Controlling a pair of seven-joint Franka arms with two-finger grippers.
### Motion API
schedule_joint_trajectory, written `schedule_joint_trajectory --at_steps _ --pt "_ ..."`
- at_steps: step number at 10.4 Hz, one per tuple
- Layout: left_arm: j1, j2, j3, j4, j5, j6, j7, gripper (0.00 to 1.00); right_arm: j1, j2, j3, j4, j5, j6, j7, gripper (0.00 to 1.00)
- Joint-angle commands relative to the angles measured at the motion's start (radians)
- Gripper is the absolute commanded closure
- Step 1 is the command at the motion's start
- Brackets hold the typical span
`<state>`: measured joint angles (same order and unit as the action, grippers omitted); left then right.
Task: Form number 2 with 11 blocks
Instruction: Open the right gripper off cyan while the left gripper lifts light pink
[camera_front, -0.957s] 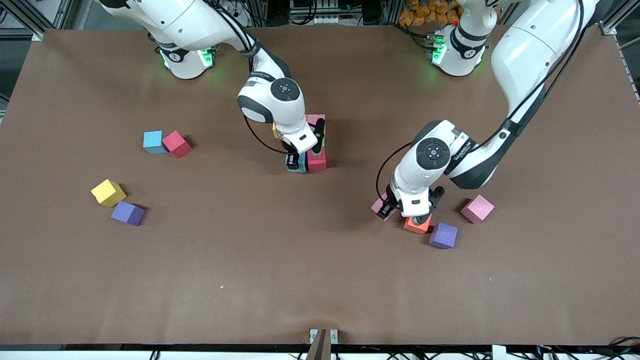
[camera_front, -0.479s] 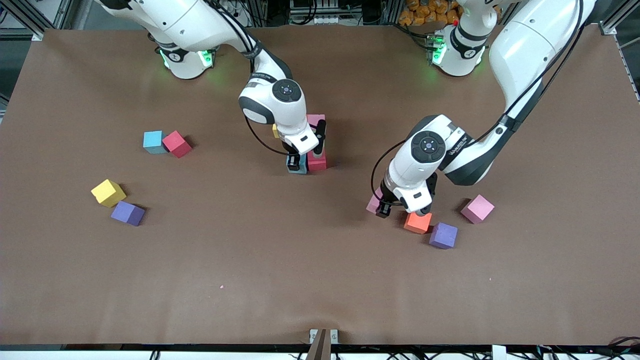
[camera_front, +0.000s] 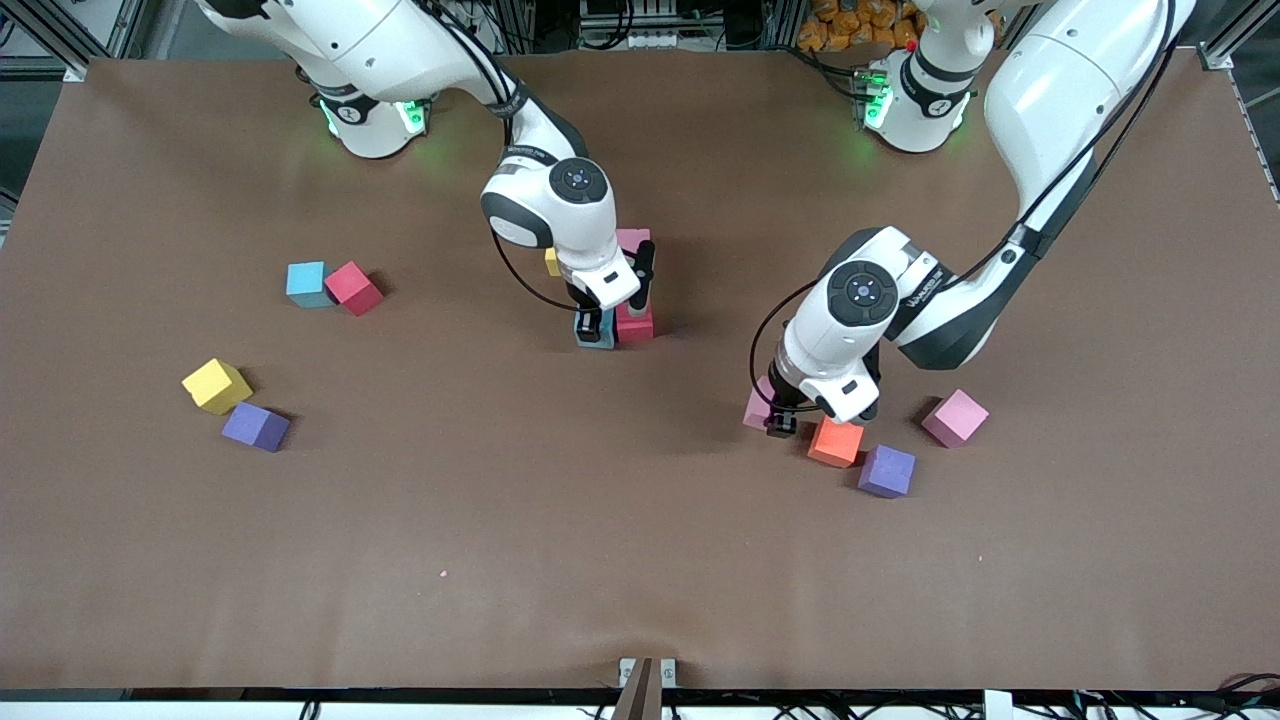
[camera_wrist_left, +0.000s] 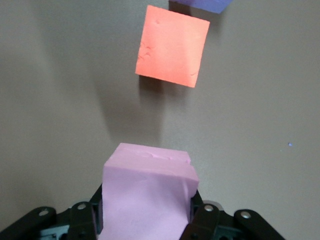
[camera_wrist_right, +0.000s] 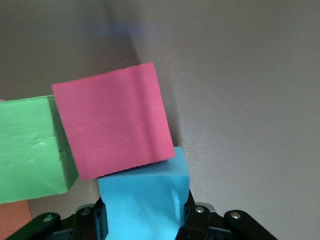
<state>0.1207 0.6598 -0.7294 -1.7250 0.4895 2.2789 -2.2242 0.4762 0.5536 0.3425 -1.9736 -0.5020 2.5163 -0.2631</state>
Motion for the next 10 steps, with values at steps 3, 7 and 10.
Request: schedule_joint_trajectory --at_steps 3,7,10 --pt "0.0 -0.025 -0.002 0.013 -0.022 -0.061 -0.09 0.54 0.024 0.054 -0.02 0.038 -0.02 0.018 0.021 0.0" --pt "-0.039 -0.023 -0.002 0.021 -0.022 -0.091 -0.175 0.54 0.024 0.003 -0.007 0.036 -0.018 -0.065 0.013 0.0" --pt "-0.058 -0.022 -0.002 0.045 -0.025 -0.104 -0.221 0.54 0.018 -0.018 0.007 0.027 -0.017 -0.074 0.015 0.0"
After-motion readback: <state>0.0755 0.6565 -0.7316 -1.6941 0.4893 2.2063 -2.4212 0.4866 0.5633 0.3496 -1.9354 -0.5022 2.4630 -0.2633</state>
